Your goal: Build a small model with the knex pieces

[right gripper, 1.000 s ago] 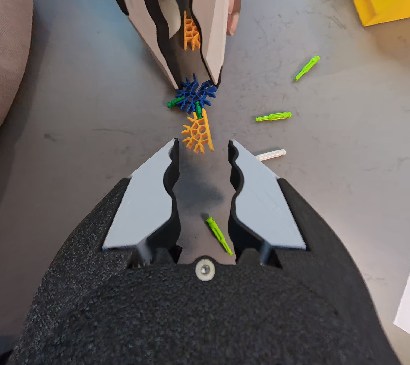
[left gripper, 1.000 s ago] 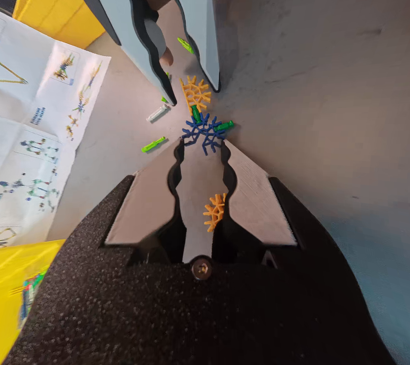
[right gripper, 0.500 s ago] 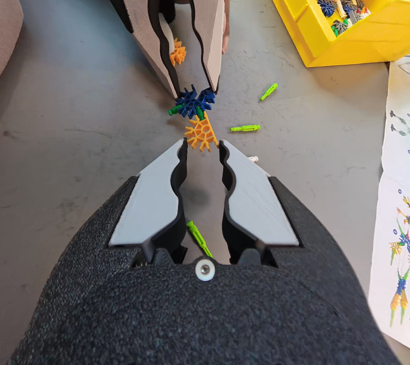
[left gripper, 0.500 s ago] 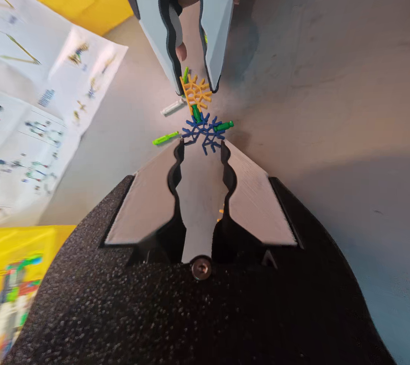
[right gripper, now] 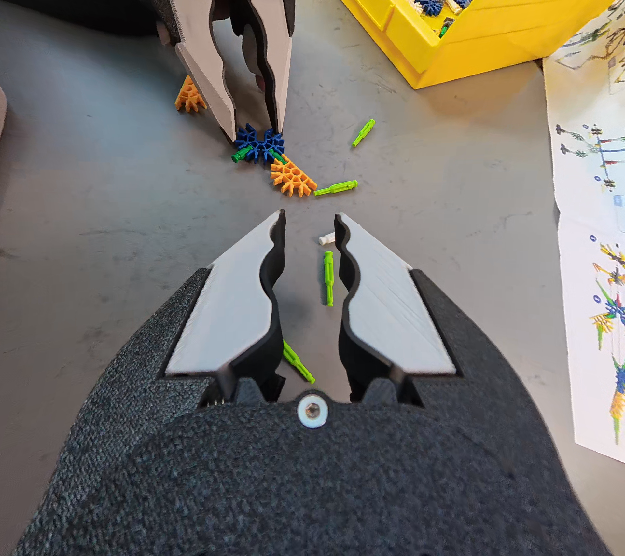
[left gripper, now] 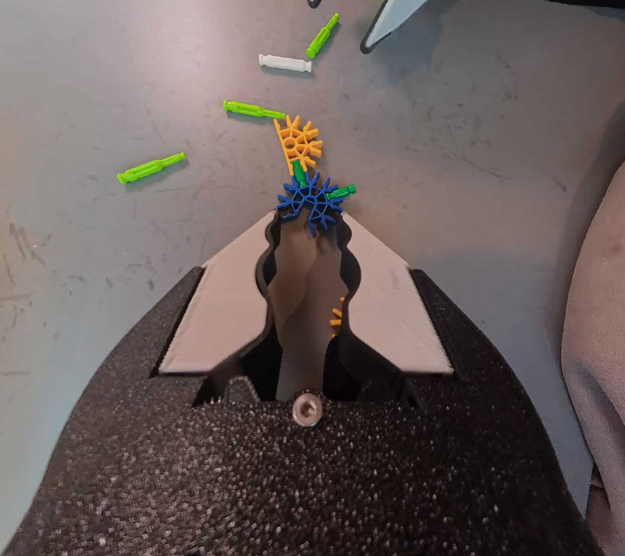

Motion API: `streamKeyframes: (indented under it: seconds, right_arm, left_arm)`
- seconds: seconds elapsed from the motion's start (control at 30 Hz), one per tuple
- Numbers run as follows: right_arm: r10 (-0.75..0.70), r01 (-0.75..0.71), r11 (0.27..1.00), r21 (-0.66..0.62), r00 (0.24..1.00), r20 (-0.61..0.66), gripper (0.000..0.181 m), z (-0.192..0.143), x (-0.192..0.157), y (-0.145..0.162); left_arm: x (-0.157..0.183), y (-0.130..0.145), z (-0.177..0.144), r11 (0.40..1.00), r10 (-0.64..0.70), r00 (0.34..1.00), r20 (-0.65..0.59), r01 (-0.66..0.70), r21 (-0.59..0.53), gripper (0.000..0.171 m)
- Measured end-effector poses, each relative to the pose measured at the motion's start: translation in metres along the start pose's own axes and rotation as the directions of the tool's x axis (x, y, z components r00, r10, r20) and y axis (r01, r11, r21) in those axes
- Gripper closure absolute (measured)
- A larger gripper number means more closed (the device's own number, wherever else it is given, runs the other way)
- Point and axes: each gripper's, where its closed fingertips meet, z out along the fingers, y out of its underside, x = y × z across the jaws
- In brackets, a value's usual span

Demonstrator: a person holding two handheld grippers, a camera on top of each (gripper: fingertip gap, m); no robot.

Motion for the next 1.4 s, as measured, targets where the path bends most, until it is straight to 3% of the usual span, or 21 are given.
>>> streamKeyframes:
  seconds: [0.13, 0.3, 0.43, 0.6, 0.67, 0.9, 1.03, 1.13, 1.17, 1.4]
  right_arm:
    - [0.045, -0.043, 0.998, 0.049, 0.998, -0.037, 0.154, -0.009, 0.010, -0.004]
    - [0.051, -0.044, 0.997, 0.071, 0.994, -0.092, 0.154, -0.020, 0.019, -0.005]
    - [0.033, -0.026, 0.996, 0.083, 0.996, -0.082, 0.155, -0.021, 0.015, -0.010]
    - [-0.002, 0.005, 0.998, 0.065, 0.998, -0.055, 0.157, -0.016, 0.004, -0.010]
    - [-0.006, 0.008, 0.998, 0.067, 0.999, -0.039, 0.157, -0.013, -0.001, -0.011]
    - [-0.053, 0.049, 0.998, 0.041, 0.992, 0.119, 0.155, 0.007, -0.046, -0.025]
    - [-0.046, 0.045, 0.999, 0.010, 0.984, 0.171, 0.134, 0.023, -0.070, -0.035]
    - [-0.044, 0.047, 0.999, -0.023, 0.992, 0.116, 0.160, 0.027, -0.063, -0.033]
    - [-0.036, 0.039, 0.999, -0.028, 0.994, 0.103, 0.160, 0.026, -0.059, -0.032]
    - [0.095, -0.091, 0.989, -0.118, 0.995, 0.028, 0.161, 0.022, -0.040, -0.014]
  left_arm:
    - [-0.008, 0.001, -0.009, 0.998, -0.067, 0.998, 0.017, 0.067, 0.003, 0.132]
    - [-0.009, -0.007, -0.055, 0.994, -0.033, 0.999, -0.022, 0.035, 0.107, 0.129]
    - [0.004, 0.022, -0.066, 0.996, 0.092, 0.994, -0.050, -0.093, -0.012, 0.131]
    - [0.018, 0.050, -0.046, 0.984, 0.127, 0.986, -0.112, -0.139, -0.109, 0.137]
    - [0.016, 0.046, -0.043, 0.981, 0.170, 0.980, -0.100, -0.178, -0.078, 0.161]
    - [0.036, 0.007, -0.024, 0.967, 0.252, 0.945, -0.209, -0.239, 0.082, 0.163]
    - [0.045, -0.023, -0.018, 0.938, 0.331, 0.922, -0.200, -0.298, 0.177, 0.163]
    - [0.046, -0.034, -0.017, 0.928, 0.347, 0.918, -0.189, -0.307, 0.213, 0.164]
    - [0.042, -0.034, -0.016, 0.928, 0.344, 0.923, -0.175, -0.306, 0.210, 0.166]
    - [-0.012, -0.014, -0.016, 0.974, 0.209, 0.976, -0.064, -0.202, 0.101, 0.122]
